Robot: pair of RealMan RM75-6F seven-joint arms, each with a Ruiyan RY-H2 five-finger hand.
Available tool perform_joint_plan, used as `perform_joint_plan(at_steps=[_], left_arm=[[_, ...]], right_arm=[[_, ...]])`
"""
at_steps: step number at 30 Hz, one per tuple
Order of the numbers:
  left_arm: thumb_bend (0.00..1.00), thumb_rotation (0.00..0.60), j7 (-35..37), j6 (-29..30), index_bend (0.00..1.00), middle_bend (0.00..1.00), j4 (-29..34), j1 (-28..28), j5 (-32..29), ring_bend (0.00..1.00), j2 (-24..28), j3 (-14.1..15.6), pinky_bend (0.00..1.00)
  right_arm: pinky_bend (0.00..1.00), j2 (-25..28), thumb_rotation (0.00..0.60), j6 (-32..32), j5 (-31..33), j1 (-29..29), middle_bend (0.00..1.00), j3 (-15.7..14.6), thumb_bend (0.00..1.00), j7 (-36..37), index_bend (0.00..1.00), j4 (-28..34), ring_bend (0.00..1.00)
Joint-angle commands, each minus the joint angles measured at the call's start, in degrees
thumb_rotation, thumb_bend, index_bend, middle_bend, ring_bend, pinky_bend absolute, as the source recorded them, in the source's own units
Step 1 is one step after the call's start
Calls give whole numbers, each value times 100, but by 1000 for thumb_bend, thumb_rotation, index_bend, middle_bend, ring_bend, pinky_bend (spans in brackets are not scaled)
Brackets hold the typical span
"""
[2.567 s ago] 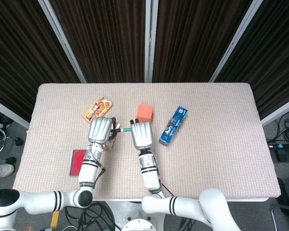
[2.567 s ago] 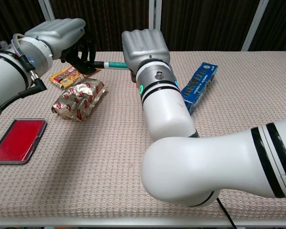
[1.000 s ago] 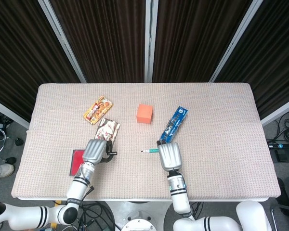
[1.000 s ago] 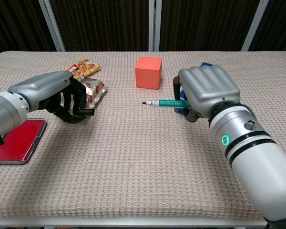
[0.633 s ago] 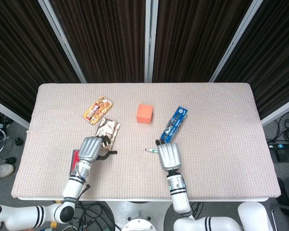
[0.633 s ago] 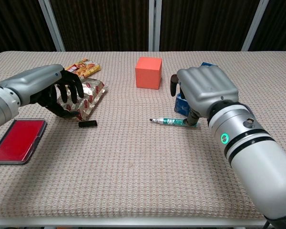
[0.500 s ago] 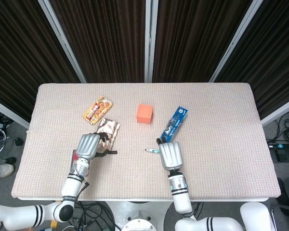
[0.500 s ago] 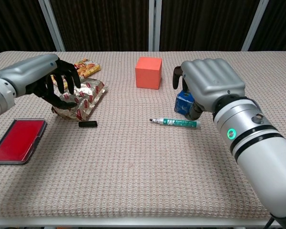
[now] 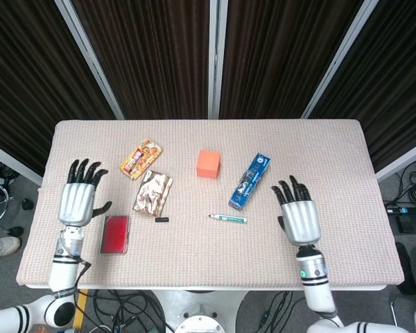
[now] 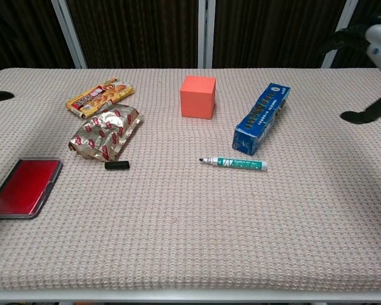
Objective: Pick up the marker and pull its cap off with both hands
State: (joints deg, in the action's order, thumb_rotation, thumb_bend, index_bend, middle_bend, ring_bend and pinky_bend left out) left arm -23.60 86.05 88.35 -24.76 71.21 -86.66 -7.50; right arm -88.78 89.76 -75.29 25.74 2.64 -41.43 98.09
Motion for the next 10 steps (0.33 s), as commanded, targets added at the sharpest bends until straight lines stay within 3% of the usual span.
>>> perform_joint_plan(at_steps=[1, 6, 10], left_arm=[[105, 600, -94, 417, 204, 134, 10, 470, 239, 52, 128, 379, 41], [96, 600, -41, 719, 170, 134, -241, 1059, 341, 52, -3, 828, 35], [95, 600, 315, 733, 170, 134, -276, 1354, 288, 52, 95, 905, 35]], right_arm=[[0, 651, 600, 1, -236, -502, 73, -532, 41, 480, 67, 180, 0], [0, 605, 600, -123, -18, -898, 46, -642, 38, 1227, 0, -353, 0], [0, 602, 600, -121, -85, -1126, 23, -713, 36, 1569, 0, -584, 0]])
